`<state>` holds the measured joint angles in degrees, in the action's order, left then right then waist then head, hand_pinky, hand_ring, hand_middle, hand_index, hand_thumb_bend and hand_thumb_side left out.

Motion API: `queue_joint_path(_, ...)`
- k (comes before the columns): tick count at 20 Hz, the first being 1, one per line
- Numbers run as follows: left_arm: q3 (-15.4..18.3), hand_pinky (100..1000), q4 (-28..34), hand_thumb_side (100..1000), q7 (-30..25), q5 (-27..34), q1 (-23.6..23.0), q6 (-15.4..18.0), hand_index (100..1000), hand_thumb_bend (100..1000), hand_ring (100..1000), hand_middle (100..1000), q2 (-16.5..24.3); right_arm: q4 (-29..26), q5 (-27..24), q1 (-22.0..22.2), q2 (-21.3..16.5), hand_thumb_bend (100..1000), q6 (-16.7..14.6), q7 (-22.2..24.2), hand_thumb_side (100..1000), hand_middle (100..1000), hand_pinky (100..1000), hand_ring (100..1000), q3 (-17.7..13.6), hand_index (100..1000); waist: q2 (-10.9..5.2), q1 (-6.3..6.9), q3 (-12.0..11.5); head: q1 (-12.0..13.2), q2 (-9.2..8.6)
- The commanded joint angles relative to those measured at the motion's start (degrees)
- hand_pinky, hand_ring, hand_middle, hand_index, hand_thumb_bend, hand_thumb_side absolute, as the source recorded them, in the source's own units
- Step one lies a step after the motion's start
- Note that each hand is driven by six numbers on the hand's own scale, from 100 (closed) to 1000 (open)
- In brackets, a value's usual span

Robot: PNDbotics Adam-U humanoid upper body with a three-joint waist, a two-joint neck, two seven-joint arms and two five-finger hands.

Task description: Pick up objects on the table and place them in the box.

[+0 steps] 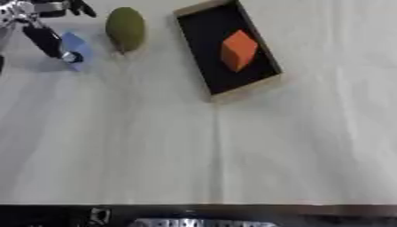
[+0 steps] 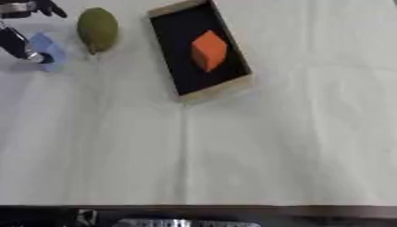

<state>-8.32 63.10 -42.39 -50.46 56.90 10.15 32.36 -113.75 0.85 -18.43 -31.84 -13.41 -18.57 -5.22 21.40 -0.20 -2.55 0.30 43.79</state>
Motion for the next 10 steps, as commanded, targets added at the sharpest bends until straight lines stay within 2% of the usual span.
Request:
queue_joint_path(1, 0.2, 937, -1.0, 100, 0.8, -1.5, 1.8, 0.3, 913, 496, 908, 877, 0.3, -0.8, -0.3, -0.6, -0.7, 100, 0.3, -0.1, 623, 707, 857, 801, -0.2, 887, -0.98, -0.02, 0.1, 0.4, -0.47)
queue_joint_path(6, 0.6, 933, -1.7, 100, 2.2, -1.8, 2.3, 0.7, 910, 470, 900, 869, -0.2, -0.8, -0.3, -0.6, -0.5, 100, 0.4, 0.1, 623, 705, 857, 801, -0.2, 886, -0.69, 0.07, 0.3, 0.5, -0.63)
queue_joint_path(10, 1.2, 932, 0.7, 100, 2.7, -0.4, 2.5, 0.1, 918, 448, 898, 867, 0.3, -0.8, -0.3, -0.5, -0.6, 100, 0.4, 0.1, 623, 704, 858, 801, -0.2, 886, -0.69, 0.12, 0.2, 0.4, -0.53)
